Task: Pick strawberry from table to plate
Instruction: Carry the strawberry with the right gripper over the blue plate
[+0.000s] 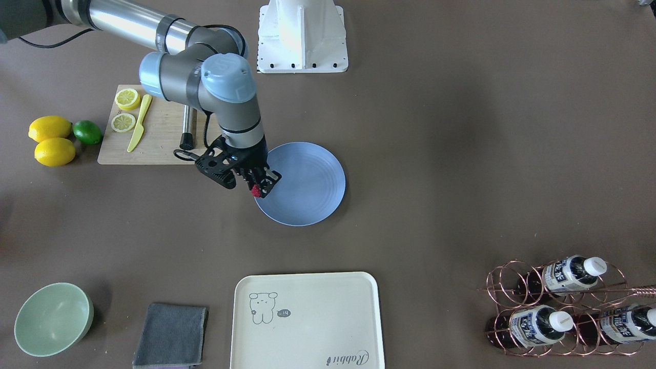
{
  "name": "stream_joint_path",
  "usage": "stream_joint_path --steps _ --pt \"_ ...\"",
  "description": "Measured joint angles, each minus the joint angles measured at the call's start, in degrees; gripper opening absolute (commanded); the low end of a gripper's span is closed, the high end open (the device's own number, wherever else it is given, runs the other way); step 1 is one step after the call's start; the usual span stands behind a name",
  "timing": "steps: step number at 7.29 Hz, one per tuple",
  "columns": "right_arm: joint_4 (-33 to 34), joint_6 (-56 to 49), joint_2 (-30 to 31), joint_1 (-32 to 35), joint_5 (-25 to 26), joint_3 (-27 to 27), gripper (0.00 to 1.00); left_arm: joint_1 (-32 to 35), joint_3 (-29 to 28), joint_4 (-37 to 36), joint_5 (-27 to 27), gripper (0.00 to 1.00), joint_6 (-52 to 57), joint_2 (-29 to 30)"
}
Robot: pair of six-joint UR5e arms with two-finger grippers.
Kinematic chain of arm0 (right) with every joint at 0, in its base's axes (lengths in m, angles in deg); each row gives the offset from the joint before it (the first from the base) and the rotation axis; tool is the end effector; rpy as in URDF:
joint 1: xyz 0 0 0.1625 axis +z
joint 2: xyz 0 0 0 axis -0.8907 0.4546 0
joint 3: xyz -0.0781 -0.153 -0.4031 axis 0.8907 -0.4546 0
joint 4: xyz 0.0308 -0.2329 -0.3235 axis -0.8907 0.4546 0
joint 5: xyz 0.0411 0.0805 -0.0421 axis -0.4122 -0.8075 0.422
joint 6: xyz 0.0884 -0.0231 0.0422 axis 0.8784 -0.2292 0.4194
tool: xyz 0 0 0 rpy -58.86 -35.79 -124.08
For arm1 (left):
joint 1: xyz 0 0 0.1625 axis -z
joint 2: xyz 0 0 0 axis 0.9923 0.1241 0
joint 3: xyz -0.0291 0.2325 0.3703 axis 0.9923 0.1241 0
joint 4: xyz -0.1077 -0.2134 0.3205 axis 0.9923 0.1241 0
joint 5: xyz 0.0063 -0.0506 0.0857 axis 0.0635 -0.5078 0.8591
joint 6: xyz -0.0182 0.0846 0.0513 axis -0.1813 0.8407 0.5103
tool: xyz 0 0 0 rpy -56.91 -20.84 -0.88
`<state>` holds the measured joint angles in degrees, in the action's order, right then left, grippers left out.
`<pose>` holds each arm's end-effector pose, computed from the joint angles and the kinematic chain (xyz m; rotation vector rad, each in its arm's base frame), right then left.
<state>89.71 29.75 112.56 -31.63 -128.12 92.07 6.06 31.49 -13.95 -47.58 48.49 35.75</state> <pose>-0.5735 -0.4835 0.2403 -0.0804 -0.8149 0.7309 -0.0553 -0.4912 0.6242 0.0713 0.7631 0.4208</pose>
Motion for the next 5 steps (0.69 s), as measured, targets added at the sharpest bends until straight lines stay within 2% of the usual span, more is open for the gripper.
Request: stream_joint_path --steps 2,5 --pt "0.54 2.54 -3.34 -3.11 3.08 -2.94 0.0 -0.03 -0.07 -0.09 0.0 0.99 0.0 0.05" --pt "0.48 2.82 -3.79 -4.89 4.45 -3.58 0.0 -0.03 -0.17 -0.11 0.0 0.99 0.0 0.01"
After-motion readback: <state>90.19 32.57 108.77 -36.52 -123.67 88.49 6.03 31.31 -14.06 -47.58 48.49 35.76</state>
